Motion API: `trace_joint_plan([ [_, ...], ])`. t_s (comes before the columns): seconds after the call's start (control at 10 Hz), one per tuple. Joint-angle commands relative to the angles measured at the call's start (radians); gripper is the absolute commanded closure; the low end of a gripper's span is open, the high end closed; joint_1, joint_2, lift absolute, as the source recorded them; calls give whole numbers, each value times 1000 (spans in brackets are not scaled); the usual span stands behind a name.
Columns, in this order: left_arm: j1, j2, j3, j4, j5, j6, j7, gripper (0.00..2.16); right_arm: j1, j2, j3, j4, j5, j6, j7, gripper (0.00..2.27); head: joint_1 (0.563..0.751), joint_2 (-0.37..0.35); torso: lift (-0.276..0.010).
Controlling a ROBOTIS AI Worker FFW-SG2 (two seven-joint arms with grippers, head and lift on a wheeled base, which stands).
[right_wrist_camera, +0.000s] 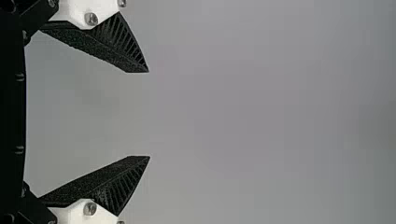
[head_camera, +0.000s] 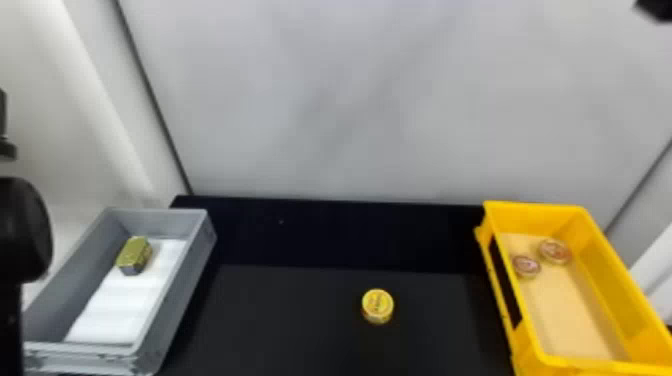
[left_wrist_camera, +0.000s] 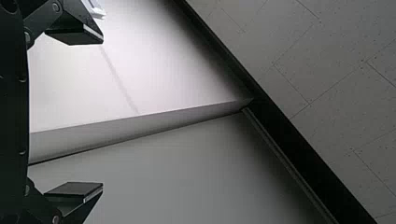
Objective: Pick up the round yellow can and place it in the yellow rectangular box
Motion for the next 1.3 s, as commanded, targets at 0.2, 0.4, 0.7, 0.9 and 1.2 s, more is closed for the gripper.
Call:
trace_joint_plan([
  [0.2, 6, -10, -4, -1, 0, -3, 0, 160, -123, -69, 198, 330, 80, 335, 371, 134, 663, 54, -10],
  [0.4, 7, -13, -6, -1, 0, -8, -2, 160, -100, 0, 233, 419, 353, 280, 574, 137, 663, 54, -10],
  [0.7, 12, -19, -6, 4, 0, -20, 0, 160, -81, 101, 280, 601, 581, 136, 721, 128, 663, 54, -10],
  [0.9, 12, -27, -8, 10, 2, -31, 0, 160, -57, 127, 309, 710, 485, 50, 615, 125, 663, 54, -10],
  [1.2, 7, -39, -15, 24, 3, -43, 0, 162, -57, 161, 358, 894, 468, -10, 609, 125, 663, 54, -10],
])
